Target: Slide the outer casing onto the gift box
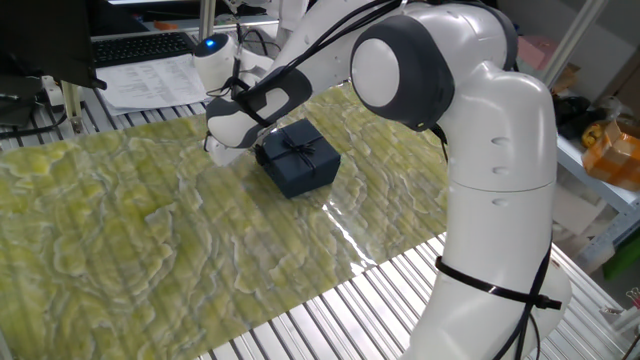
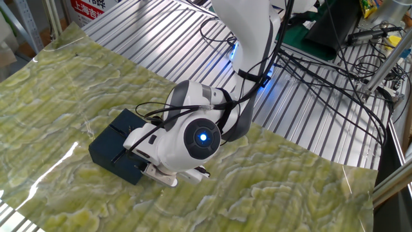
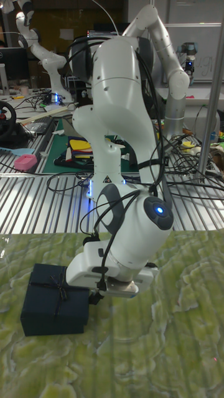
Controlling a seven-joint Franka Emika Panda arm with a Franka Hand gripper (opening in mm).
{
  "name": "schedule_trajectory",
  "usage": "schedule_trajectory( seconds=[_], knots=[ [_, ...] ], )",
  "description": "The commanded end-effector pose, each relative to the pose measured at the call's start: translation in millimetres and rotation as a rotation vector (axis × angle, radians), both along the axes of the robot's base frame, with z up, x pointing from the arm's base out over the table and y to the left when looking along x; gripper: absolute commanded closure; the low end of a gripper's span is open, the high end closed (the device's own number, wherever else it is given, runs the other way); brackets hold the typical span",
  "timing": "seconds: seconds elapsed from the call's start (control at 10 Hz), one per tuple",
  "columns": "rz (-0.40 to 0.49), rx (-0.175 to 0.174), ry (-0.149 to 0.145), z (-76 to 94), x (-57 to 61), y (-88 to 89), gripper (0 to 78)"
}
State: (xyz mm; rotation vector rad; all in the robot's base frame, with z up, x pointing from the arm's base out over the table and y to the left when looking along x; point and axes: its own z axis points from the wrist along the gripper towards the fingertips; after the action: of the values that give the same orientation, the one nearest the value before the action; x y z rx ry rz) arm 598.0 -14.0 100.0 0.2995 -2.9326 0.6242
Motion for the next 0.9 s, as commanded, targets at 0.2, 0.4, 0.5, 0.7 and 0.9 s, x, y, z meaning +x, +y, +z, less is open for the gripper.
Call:
schedule_trajectory(
  seconds=[0.2,0.4,0.5,0.7,0.9],
  knots=[
    [0.007,-0.007,0.003,7.4,1.3,-1.7,77.6],
    [0.009,-0.020,0.008,15.0,0.9,-3.2,77.6],
    [0.009,-0.029,0.009,17.1,0.5,-4.1,77.6],
    [0.013,-0.026,0.008,15.8,1.3,-8.7,77.6],
    [0.018,-0.026,0.011,19.1,3.4,-11.9,77.6]
  ],
)
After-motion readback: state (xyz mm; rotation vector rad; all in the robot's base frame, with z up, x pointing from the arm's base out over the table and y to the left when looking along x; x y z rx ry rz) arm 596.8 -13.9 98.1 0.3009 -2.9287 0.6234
